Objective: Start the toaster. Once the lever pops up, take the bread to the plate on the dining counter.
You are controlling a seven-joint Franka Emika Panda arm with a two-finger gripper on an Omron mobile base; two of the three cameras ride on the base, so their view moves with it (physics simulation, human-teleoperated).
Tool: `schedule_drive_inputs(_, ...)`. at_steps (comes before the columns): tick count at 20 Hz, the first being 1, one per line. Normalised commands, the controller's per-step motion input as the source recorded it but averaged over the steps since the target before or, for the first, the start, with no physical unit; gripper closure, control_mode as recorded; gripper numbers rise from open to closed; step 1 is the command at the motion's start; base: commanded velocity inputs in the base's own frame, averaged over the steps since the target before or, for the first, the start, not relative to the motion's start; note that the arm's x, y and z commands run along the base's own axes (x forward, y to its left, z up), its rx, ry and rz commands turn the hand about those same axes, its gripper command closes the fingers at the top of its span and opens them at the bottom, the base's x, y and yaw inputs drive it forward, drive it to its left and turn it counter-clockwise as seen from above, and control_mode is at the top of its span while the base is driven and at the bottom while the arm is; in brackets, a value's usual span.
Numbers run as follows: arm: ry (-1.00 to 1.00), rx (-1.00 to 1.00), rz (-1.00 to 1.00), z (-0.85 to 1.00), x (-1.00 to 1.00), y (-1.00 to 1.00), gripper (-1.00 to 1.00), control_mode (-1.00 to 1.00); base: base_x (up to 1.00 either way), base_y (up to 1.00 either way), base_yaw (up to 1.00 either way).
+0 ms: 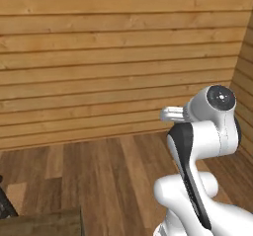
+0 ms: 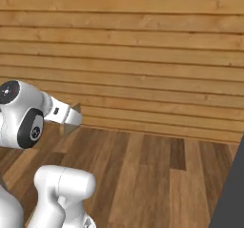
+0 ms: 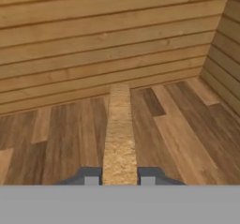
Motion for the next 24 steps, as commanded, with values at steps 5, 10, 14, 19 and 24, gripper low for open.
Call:
schedule_drive_inputs(5,0.00,0.00,0.00,0.00,0.00,0.00,1.00,1.00,1.00,0.38,0.07)
schedule_drive_inputs(10,0.00,0.00,0.00,0.00,0.00,0.00,1.00,1.00,1.00,0.24,0.44)
schedule_drive_inputs(14,0.00,0.00,0.00,0.00,0.00,0.00,1.00,1.00,1.00,0.09,0.69)
schedule_drive_inputs(19,0.00,0.00,0.00,0.00,0.00,0.00,1.00,1.00,0.91,0.00,0.81)
schedule_drive_inputs(24,0.00,0.00,0.00,0.00,0.00,0.00,1.00,1.00,0.96,0.00,0.80)
